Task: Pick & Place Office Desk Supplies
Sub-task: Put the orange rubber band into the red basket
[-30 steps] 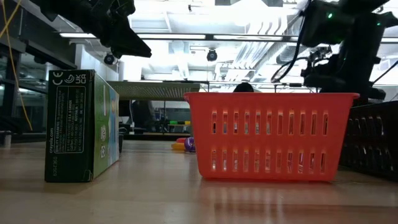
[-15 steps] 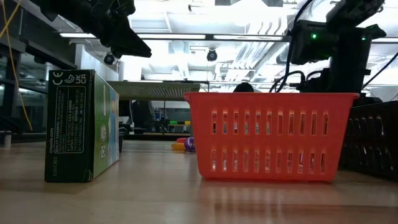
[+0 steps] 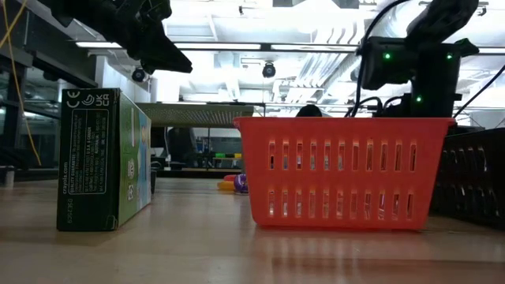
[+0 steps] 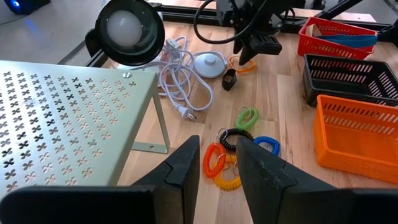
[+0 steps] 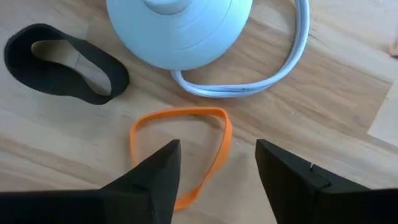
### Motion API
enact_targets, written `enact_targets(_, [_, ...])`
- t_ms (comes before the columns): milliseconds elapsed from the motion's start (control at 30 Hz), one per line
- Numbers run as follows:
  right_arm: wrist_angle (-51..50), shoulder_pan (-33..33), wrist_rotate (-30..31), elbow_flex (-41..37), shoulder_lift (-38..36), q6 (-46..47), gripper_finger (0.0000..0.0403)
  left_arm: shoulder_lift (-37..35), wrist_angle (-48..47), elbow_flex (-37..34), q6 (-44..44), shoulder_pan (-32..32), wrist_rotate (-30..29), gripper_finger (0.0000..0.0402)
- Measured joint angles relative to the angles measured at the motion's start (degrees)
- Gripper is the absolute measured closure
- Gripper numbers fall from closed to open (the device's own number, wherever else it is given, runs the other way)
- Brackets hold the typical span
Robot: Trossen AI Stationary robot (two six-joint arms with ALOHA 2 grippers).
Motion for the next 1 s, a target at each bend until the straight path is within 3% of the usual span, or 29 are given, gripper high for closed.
enact_targets(333, [0.15,-0.73,-1.88,0.02,0.0,-0.55,0.0286,0.0,-0.01,0.0,-0.01,0.02,0.01,0.03])
enact_targets(767, [0.55,-0.73,-1.9,0.0,0.0,-0.92,0.0312,0.0,0.02,0.0,-0.02,0.02,0.01,0.03])
enact_targets(1000, [0.55,-0.71,-1.88,0.02,0.0,-1.09,0.0347,0.0,0.02,0.0,0.01,0.02,0.0,0.03])
